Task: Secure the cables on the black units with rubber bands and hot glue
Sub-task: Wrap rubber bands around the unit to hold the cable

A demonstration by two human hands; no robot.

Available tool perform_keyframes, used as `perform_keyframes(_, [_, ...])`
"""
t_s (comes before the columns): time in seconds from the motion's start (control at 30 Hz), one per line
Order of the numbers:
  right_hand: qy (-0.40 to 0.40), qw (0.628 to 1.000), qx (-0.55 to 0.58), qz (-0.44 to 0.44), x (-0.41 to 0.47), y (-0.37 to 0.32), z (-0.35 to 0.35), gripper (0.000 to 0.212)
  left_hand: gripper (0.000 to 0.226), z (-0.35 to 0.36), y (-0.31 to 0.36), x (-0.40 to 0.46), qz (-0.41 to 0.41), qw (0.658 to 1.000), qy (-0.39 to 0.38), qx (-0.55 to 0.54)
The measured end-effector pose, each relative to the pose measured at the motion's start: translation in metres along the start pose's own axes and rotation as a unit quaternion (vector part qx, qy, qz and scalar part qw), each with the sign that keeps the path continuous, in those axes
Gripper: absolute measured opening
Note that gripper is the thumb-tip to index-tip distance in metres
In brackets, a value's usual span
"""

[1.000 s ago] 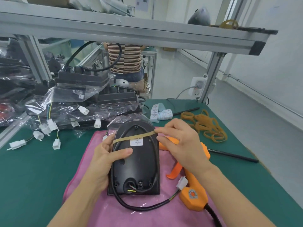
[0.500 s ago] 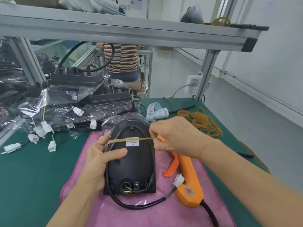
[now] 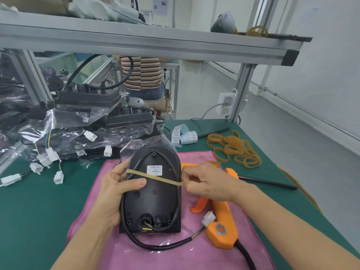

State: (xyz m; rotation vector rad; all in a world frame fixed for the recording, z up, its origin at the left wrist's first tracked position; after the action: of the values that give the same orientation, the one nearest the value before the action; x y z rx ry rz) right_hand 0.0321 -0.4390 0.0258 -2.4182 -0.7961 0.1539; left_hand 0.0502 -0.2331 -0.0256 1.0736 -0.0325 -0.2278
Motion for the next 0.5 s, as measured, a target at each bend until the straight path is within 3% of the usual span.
perform_keyframes(0.17, [0.065, 0.995, 0.080, -0.002, 0.011, -0.002, -0.011, 0.021, 0.056, 0.000, 0.004, 0.000, -0.004, 1.000, -0.003, 0.024])
perform_keyframes(0.3, [0.093, 0.985, 0.139, 0.040, 0.012, 0.014, -0.013, 0.014, 0.049, -0.004, -0.002, 0.007, -0.039, 0.999, 0.002, 0.017])
perform_keyframes(0.37, [0.167, 0.978, 0.091, 0.091, 0.008, 0.042, -0.029, 0.015, 0.046, -0.007, -0.007, 0.011, -0.065, 0.998, 0.017, 0.022])
perform_keyframes(0.43, [0.228, 0.957, -0.044, 0.174, 0.007, 0.077, -0.051, 0.018, 0.053, -0.012, -0.013, 0.015, -0.095, 0.994, 0.046, 0.041])
perform_keyframes(0.5, [0.205, 0.929, -0.168, 0.259, 0.012, 0.110, -0.063, 0.023, 0.054, -0.016, -0.018, 0.017, -0.126, 0.989, 0.070, 0.040])
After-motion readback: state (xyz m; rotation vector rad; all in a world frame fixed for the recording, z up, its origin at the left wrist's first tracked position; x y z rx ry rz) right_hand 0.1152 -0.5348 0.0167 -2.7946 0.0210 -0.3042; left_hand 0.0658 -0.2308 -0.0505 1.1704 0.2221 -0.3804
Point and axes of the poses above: each hand's wrist, its own x-axis towards the middle knuckle, its own z-axis out of the palm, y = z × x, the point moved 4 cm from there along x, towards the middle knuckle, and after that the axes turned 5 degrees about -z, right-handed, at the moved point
